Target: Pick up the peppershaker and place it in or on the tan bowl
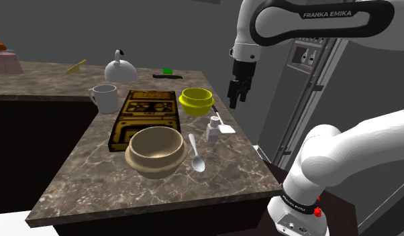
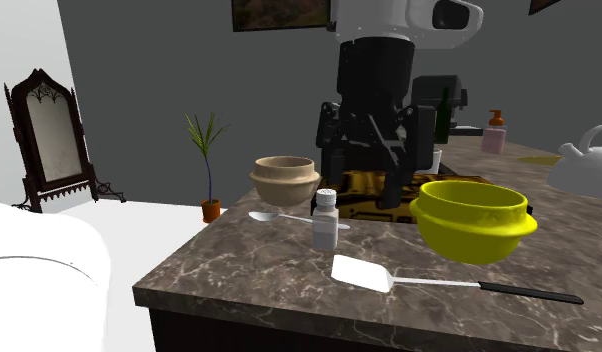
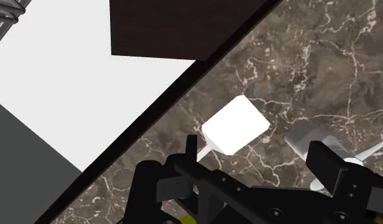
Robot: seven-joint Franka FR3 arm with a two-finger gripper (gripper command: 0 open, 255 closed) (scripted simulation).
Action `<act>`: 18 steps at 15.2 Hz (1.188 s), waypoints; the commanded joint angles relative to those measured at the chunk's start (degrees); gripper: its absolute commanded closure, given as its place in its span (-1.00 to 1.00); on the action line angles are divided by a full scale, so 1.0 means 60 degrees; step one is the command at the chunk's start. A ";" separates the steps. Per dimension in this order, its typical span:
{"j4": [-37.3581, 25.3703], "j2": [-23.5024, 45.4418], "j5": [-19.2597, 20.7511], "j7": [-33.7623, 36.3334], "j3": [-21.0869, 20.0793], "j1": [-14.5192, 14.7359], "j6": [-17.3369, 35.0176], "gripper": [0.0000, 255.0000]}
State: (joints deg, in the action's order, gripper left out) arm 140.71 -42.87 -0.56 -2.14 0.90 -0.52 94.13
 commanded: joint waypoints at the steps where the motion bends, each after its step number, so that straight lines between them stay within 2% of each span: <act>1: 0.0000 0.0000 0.0000 0.0000 0.0000 0.0000 0.0000 -1.00; 9: -0.0453 0.0843 -0.0776 0.1788 -0.1819 0.0724 0.0838 -1.00; 18: 0.0481 0.0899 -0.0863 0.1844 -0.1965 0.0778 0.1844 -1.00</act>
State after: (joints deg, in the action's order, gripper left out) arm 143.20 -37.56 -5.73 8.96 -10.88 4.16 104.67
